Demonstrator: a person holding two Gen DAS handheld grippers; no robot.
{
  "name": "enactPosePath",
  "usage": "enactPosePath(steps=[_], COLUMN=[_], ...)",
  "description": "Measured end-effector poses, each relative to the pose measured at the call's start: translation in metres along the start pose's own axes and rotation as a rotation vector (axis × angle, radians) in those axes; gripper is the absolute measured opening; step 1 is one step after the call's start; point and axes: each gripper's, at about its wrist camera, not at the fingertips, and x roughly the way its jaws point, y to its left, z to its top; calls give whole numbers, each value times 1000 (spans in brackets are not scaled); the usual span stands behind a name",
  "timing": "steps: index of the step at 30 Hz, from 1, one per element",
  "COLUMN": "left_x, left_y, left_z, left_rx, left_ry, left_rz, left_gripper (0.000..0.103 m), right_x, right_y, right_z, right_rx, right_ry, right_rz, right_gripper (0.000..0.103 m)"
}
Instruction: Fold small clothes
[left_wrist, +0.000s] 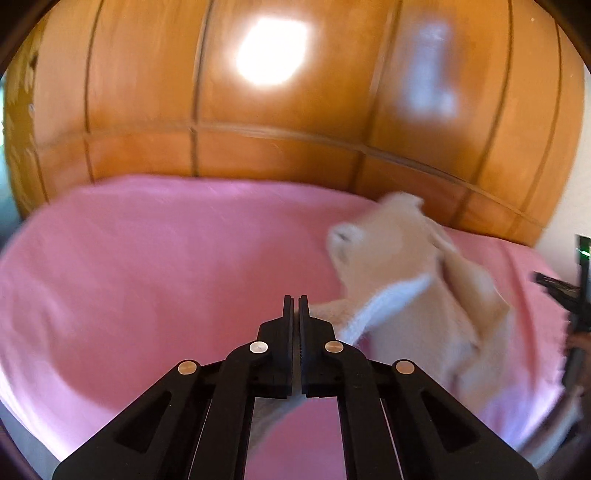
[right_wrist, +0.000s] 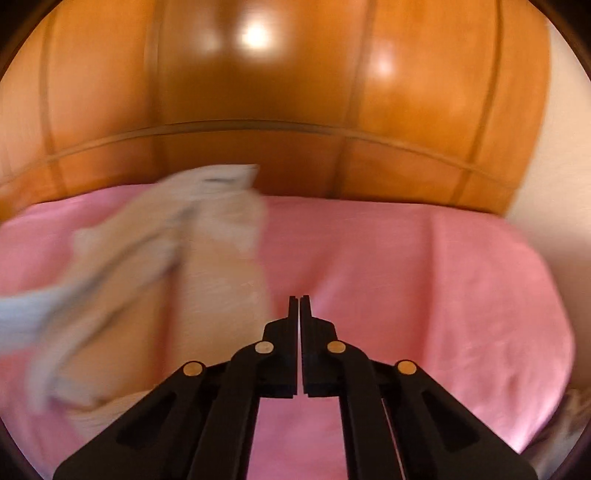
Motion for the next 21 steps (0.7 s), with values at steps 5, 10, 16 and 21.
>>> enactPosePath(steps=[5, 10, 16, 21], left_x=[32, 62, 108, 109], left_y=[36, 60, 91, 88], left_z=[57, 114, 156, 131], left_rx=[-43, -49, -85, -131], left_ry=[-41, -85, -37, -10], left_rz=[139, 281, 405, 251], left_gripper=[1, 0, 0, 0], right_x=[19, 8, 29, 51], right_y=[-51, -49, 9, 51], right_z=[11, 5, -18, -35], right_rx=[101, 206, 217, 63], right_ry=[33, 46, 189, 290], right_rz=[-48, 174, 413, 398], right_gripper=[5, 76, 80, 6])
